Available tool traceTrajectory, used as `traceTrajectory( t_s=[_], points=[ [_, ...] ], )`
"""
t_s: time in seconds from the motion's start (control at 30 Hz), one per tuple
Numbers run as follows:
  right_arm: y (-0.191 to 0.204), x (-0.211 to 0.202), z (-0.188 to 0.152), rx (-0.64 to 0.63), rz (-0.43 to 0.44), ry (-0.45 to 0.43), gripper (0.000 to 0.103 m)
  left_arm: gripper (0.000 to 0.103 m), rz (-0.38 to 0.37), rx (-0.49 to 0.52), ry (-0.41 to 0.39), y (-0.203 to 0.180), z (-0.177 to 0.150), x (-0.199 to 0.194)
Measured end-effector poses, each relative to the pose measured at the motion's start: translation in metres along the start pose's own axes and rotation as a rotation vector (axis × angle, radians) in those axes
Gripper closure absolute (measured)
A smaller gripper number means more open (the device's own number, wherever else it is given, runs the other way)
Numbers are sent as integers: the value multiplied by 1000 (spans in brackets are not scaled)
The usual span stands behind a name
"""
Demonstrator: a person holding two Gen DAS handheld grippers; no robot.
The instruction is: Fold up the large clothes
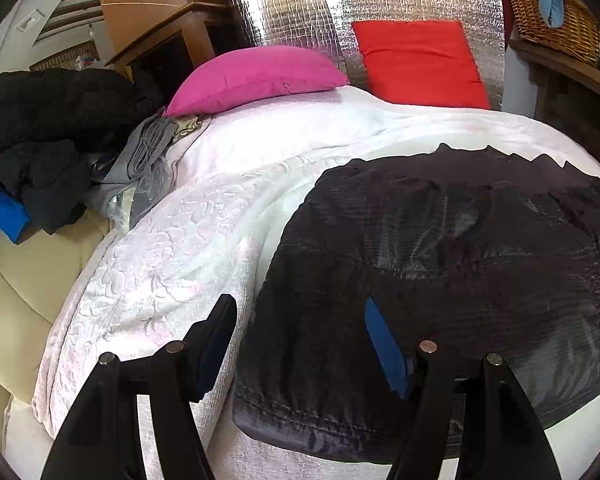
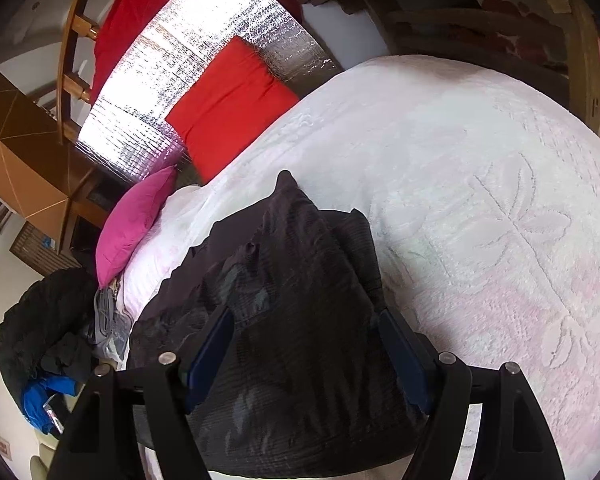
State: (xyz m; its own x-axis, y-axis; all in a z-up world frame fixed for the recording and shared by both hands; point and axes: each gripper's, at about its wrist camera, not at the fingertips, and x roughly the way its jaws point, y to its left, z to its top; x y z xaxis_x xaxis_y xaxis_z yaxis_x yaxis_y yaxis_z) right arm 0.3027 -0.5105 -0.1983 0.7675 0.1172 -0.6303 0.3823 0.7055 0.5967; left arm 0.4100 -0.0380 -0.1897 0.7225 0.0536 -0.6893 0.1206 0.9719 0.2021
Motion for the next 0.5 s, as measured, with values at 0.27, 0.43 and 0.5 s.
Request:
traceTrajectory(
  t_s=[0.27, 0.43, 0.5],
  points=[
    [-4, 3, 2, -27, 14, 26, 25, 36, -10, -23, 28, 10, 1, 8],
    [-7, 6, 1, -36, 10, 48, 25, 35, -18, -30, 43, 13, 1, 12],
    [-8, 6, 1, -40, 8, 51, 25, 35, -26, -31, 48, 13, 1, 13]
  ],
)
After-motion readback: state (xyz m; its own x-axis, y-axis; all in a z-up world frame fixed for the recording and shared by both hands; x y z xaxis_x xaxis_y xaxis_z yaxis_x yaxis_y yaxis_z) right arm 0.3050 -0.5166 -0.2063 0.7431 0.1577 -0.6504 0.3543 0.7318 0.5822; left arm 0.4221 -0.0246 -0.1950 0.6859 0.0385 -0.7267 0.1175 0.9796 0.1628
